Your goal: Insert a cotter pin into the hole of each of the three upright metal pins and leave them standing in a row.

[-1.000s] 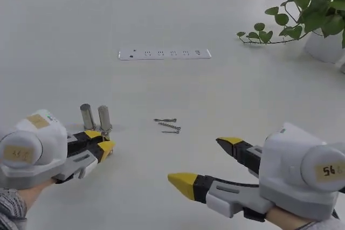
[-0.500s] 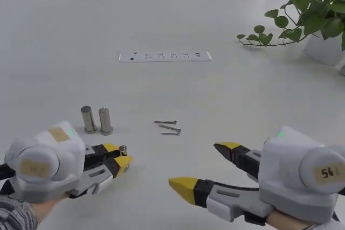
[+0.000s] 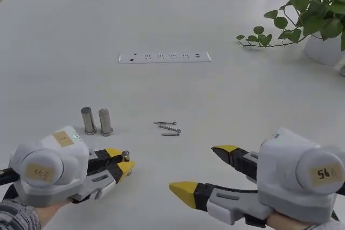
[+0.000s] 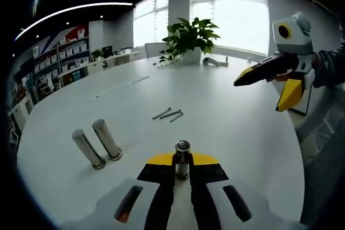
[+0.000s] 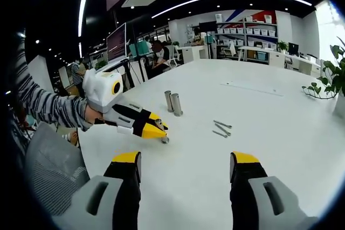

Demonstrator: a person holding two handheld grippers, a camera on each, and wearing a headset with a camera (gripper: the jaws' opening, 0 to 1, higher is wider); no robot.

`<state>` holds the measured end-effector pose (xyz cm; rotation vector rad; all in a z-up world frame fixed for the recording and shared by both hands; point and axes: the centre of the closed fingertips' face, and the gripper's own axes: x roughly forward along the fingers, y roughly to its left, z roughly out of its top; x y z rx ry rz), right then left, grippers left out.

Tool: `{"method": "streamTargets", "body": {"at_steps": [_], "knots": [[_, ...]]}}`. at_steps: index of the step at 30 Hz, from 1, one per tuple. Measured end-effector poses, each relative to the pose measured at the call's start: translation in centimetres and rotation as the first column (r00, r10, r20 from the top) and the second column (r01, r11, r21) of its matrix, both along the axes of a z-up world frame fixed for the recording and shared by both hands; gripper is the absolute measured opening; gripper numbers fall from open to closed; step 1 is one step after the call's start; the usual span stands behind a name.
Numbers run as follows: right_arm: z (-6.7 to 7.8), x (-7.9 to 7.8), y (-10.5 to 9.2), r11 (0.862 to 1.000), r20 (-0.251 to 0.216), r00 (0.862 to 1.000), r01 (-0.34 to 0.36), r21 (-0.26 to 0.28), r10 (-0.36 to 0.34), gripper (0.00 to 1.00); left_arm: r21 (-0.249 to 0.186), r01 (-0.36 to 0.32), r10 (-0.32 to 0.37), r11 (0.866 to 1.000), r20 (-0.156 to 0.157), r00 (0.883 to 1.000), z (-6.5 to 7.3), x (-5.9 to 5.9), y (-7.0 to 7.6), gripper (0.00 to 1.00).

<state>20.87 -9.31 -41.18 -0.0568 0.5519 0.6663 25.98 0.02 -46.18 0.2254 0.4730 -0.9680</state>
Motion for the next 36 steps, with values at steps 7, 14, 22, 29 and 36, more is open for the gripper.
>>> {"method": "streamTargets", "body": {"at_steps": [7, 14, 22, 29, 36], "knots": [[-0.3, 0.4, -0.3, 0.998, -0.016, 0.999, -0.043, -0.043, 0.042, 0.55, 0.013, -0.022, 0.022, 1.0, -0.007, 1.0, -0.2, -0.1, 0.4, 0.19], [-0.2, 2.3, -1.0, 0.981, -0.023, 0.99, -0.138, -0.139, 0.136, 0.51, 0.007, -0.099, 0.099, 0.995, 0.003, 0.995, 1.1, -0.1, 1.7, 0.33], [0.0, 5.7, -1.1, 0.952, -0.021, 0.975, -0.218, -0.215, 0.219, 0.41, -0.049, -0.218, 0.217, 0.975, -0.036, 0.976, 2.3, -1.3, 3.4, 0.43], [-1.0, 7.2, -0.6, 0.925, -0.088, 0.955, -0.295, -0.24, 0.282, 0.28, -0.071, -0.319, 0.316, 0.945, -0.051, 0.947, 3.0, -1.7, 5.3, 0.54], [-3.0, 7.9, 0.6, 0.875, -0.179, 0.912, -0.406, -0.262, 0.37, 0.23, -0.053, -0.385, 0.382, 0.921, -0.055, 0.922, 3.1, -2.4, 6.9, 0.65]]}}
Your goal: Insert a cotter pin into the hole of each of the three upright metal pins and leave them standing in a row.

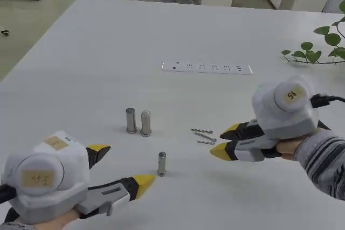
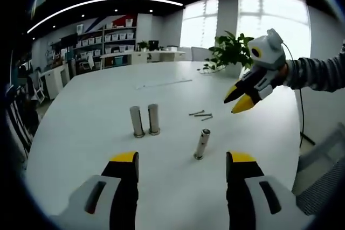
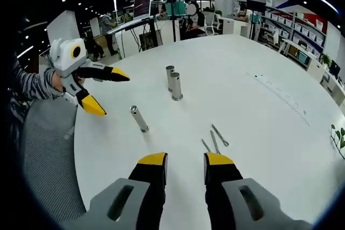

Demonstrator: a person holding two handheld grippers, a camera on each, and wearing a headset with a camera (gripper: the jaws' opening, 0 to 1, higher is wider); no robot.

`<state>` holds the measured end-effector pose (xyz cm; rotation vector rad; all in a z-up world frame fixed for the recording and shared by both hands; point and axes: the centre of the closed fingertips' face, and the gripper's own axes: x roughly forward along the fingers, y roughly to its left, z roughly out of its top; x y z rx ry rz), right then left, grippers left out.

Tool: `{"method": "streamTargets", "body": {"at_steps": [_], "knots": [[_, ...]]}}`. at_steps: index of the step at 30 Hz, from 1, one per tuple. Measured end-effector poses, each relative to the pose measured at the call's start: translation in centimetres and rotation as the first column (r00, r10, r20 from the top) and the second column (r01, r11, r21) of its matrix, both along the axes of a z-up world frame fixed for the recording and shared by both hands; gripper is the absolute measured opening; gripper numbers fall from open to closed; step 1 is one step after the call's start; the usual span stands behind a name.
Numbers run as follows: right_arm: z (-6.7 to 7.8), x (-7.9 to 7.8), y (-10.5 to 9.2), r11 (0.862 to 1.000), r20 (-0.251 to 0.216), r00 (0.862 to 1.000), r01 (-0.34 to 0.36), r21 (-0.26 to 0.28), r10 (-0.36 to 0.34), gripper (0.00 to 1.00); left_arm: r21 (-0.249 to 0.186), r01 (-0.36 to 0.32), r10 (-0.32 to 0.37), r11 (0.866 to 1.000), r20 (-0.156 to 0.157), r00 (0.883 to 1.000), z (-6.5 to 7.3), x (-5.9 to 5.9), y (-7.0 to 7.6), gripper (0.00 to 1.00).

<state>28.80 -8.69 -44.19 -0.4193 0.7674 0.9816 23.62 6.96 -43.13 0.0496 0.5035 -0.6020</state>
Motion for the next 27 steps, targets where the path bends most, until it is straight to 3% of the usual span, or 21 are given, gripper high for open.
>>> {"method": "streamTargets", "body": {"at_steps": [8, 20, 27], "knots": [[-2.5, 2.1, -0.1, 0.993, -0.003, 0.999, -0.052, -0.104, 0.052, 0.11, 0.025, -0.059, 0.058, 0.998, 0.035, 0.998, 0.5, -0.9, 1.3, 0.69], [-5.1, 3.7, -0.3, 0.984, -0.066, 0.996, -0.076, -0.159, 0.066, 0.08, 0.018, -0.083, 0.083, 0.996, 0.011, 0.996, 0.1, -2.1, 2.1, 0.64], [-5.5, 3.9, -0.4, 0.975, -0.069, 0.994, -0.099, -0.2, 0.087, 0.06, 0.011, -0.083, 0.083, 0.996, 0.006, 0.997, 0.0, -2.2, 2.1, 0.62]]}}
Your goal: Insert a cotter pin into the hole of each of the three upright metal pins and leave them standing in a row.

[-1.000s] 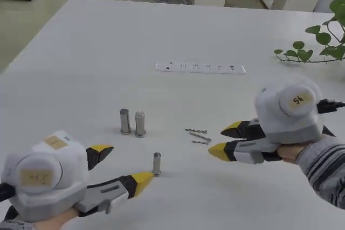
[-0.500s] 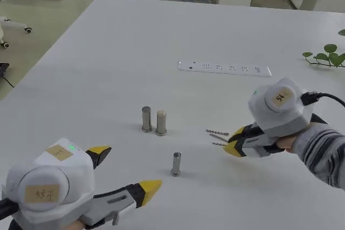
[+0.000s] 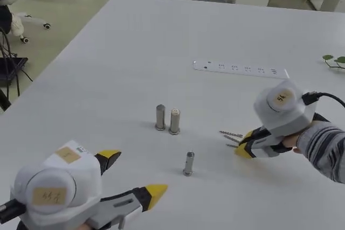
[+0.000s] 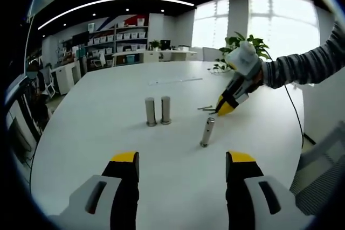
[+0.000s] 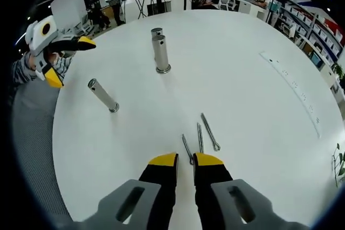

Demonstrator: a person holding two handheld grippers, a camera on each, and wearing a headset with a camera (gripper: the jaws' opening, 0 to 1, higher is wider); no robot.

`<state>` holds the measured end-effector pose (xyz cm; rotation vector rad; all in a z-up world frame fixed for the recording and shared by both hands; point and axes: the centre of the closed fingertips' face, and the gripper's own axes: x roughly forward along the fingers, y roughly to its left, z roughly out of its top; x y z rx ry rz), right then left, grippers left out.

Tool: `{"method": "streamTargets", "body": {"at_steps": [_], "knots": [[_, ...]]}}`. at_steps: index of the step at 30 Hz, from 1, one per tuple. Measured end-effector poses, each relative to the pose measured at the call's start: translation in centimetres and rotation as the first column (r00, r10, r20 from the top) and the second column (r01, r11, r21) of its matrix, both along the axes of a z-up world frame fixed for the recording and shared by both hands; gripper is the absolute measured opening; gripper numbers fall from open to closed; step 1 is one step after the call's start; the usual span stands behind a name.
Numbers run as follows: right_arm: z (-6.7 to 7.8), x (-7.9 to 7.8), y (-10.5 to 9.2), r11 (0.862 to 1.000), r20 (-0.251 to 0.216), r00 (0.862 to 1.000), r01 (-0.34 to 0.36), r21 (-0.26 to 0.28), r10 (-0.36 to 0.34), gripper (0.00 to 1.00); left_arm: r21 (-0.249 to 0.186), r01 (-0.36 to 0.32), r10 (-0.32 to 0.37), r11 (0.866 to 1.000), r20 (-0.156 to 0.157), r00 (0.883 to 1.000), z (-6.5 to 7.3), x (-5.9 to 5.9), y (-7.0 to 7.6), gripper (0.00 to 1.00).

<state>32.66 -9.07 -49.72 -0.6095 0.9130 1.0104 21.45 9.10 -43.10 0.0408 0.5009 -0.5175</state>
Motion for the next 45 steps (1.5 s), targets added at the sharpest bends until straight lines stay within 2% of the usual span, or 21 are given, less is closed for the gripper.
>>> {"method": "streamTargets", "body": {"at_steps": [5, 10, 11, 15, 21, 23, 24, 30, 34, 38, 40, 43, 45], "knots": [[0.0, 0.1, 0.1, 1.0, 0.001, 1.0, -0.018, -0.009, 0.018, 0.02, -0.004, 0.006, -0.006, 1.0, -0.005, 1.0, -0.1, -0.1, -0.1, 0.61], [0.0, 0.0, 0.2, 0.996, 0.022, 0.997, -0.071, -0.055, 0.072, 0.0, -0.006, 0.008, -0.008, 1.0, -0.009, 1.0, -0.1, -0.2, -0.1, 0.6], [0.0, 0.2, 0.1, 0.993, 0.042, 0.995, -0.089, -0.075, 0.092, 0.0, -0.007, 0.007, -0.007, 1.0, -0.01, 1.0, -0.1, -0.2, 0.0, 0.6], [0.0, -0.4, 0.4, 0.983, 0.064, 0.987, -0.142, -0.115, 0.15, 0.0, -0.013, 0.01, -0.01, 1.0, -0.005, 1.0, 0.1, -0.2, -0.1, 0.58], [0.2, -0.6, 0.2, 0.988, 0.076, 0.989, -0.121, -0.094, 0.128, 0.0, -0.034, 0.016, -0.016, 0.999, -0.012, 1.0, 0.3, -0.4, -0.6, 0.53], [0.9, -0.7, 0.2, 0.99, 0.091, 0.988, -0.116, -0.083, 0.123, 0.0, -0.026, 0.015, -0.015, 1.0, -0.012, 1.0, 0.4, -0.4, -0.6, 0.54], [1.4, -0.6, 0.4, 0.99, 0.114, 0.985, -0.12, -0.073, 0.128, 0.0, -0.02, 0.015, -0.015, 1.0, -0.01, 1.0, 0.4, -0.4, -0.5, 0.54], [3.5, -1.3, 0.7, 0.988, 0.168, 0.974, -0.142, -0.056, 0.149, 0.0, -0.027, 0.03, -0.03, 0.999, -0.007, 1.0, 1.0, -0.5, -0.8, 0.53], [4.9, -2.3, 1.3, 0.986, 0.207, 0.964, -0.161, -0.031, 0.164, 0.0, -0.058, 0.049, -0.049, 0.997, 0.0, 0.999, 1.8, -0.7, -1.5, 0.49], [6.0, -3.9, 2.1, 0.978, 0.243, 0.948, -0.207, -0.013, 0.204, 0.0, -0.075, 0.078, -0.077, 0.994, 0.012, 0.997, 2.5, -0.9, -2.6, 0.45], [6.5, -4.8, 2.7, 0.967, 0.265, 0.932, -0.253, -0.005, 0.245, 0.0, -0.09, 0.102, -0.101, 0.991, 0.016, 0.995, 2.7, -0.9, -3.2, 0.41], [6.9, -6.2, 3.5, 0.953, 0.278, 0.917, -0.302, 0.019, 0.285, 0.0, -0.11, 0.116, -0.115, 0.987, 0.013, 0.993, 2.8, -0.9, -4.1, 0.38], [7.1, -7.0, 4.0, 0.94, 0.295, 0.899, -0.34, 0.006, 0.323, 0.0, -0.119, 0.139, -0.138, 0.983, 0.01, 0.99, 2.9, -1.1, -4.8, 0.36]]}}
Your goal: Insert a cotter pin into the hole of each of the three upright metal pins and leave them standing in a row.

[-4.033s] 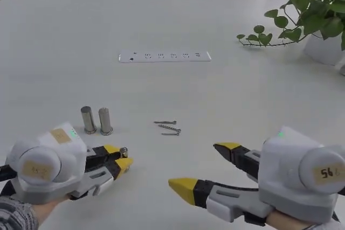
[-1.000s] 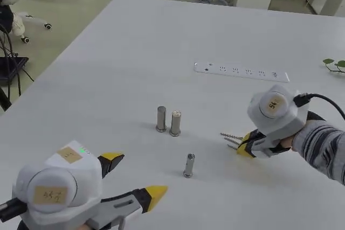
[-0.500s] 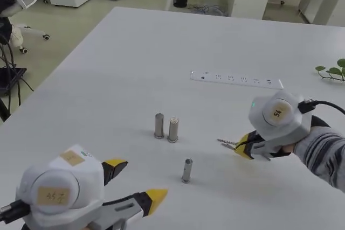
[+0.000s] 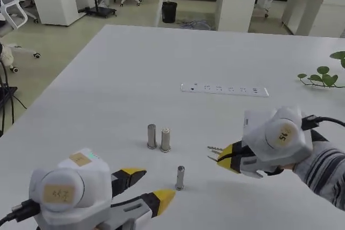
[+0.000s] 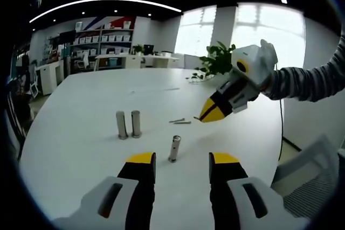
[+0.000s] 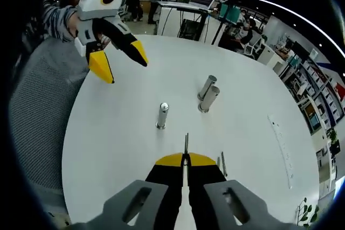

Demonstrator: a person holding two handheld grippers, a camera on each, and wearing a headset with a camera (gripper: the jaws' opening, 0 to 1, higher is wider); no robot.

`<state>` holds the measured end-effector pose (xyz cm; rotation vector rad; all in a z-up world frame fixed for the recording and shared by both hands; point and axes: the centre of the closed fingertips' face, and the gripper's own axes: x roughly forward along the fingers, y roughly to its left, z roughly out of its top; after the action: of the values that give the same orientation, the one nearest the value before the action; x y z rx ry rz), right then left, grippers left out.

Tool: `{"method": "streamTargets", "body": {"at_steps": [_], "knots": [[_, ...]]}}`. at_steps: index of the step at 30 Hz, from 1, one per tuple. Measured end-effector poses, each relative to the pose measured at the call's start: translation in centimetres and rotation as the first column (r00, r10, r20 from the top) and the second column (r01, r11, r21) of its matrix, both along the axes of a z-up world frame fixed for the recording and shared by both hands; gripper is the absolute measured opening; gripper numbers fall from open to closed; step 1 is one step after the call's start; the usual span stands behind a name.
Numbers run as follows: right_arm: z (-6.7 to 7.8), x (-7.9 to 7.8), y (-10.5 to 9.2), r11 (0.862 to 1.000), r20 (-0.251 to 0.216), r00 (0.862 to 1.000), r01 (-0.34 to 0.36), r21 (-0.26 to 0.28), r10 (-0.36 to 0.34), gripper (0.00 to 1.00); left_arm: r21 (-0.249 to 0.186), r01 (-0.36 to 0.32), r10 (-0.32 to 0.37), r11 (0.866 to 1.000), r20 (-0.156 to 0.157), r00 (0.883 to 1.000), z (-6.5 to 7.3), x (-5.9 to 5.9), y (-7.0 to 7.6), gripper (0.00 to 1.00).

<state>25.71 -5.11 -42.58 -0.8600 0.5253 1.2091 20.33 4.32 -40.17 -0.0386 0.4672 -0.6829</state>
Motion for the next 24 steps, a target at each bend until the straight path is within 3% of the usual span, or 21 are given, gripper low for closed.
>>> {"method": "streamTargets", "body": {"at_steps": [6, 13, 18, 24], "knots": [[0.7, -2.2, 1.4, 0.996, 0.034, 0.995, -0.089, 0.001, 0.089, 0.0, -0.032, 0.035, -0.035, 0.999, -0.001, 0.999, 0.4, -0.3, -1.6, 0.32], [1.0, -4.5, 2.8, 0.974, 0.089, 0.97, -0.224, -0.038, 0.227, 0.0, -0.058, 0.047, -0.05, 0.997, -0.039, 0.998, 0.0, -0.8, -2.7, 0.25], [1.0, -5.5, 3.3, 0.965, 0.091, 0.961, -0.258, -0.048, 0.261, 0.0, -0.083, 0.049, -0.055, 0.995, -0.066, 0.996, -0.1, -0.8, -3.0, 0.19], [1.0, -6.6, 4.0, 0.961, 0.076, 0.958, -0.274, -0.023, 0.275, 0.0, -0.122, 0.031, -0.042, 0.992, -0.088, 0.995, 0.1, -0.7, -3.0, 0.13]]}}
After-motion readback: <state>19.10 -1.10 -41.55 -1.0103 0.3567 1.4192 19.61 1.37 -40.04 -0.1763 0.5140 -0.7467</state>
